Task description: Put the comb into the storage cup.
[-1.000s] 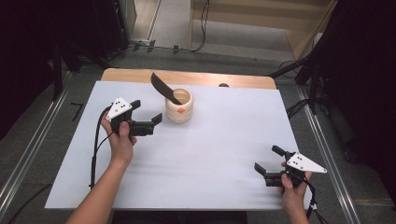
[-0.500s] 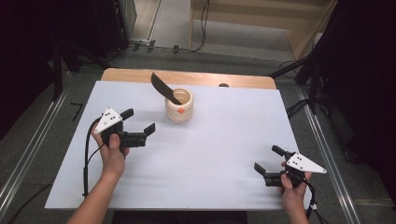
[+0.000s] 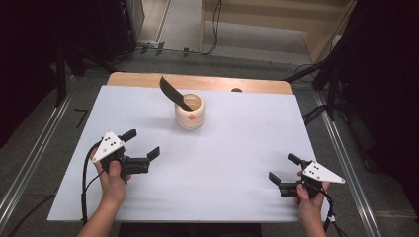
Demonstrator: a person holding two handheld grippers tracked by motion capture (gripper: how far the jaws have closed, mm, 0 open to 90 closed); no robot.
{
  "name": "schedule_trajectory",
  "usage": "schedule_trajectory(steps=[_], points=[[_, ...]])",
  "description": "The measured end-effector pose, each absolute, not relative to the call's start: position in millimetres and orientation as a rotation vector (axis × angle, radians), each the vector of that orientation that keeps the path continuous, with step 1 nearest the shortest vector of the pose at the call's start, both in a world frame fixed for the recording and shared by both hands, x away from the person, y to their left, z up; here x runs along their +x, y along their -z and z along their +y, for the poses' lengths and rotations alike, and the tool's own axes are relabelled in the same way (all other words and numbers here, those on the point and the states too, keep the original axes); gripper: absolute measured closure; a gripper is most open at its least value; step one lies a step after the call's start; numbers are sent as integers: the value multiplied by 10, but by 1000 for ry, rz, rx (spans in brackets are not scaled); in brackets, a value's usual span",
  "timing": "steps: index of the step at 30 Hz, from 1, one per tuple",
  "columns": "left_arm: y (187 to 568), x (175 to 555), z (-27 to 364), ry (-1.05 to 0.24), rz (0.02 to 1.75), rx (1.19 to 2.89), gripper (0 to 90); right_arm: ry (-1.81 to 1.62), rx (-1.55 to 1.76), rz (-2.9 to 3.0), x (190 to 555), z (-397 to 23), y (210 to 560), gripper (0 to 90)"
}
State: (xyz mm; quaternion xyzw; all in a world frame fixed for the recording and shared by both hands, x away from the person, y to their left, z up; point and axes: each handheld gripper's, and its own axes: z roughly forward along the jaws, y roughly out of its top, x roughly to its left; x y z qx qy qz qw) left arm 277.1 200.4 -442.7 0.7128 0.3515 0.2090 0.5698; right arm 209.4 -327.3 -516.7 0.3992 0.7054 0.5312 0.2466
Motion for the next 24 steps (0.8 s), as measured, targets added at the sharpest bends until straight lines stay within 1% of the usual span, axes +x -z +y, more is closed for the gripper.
schedule_trajectory(steps=[11,24], points=[[4522,2626,2168,-510,849,1672,0,-1449,1091,1923,2093,-3274,5168,0],[4643,2453,2450,-514,896,1660,0,-1449,1095,1917,2096,-3277,5172,0]])
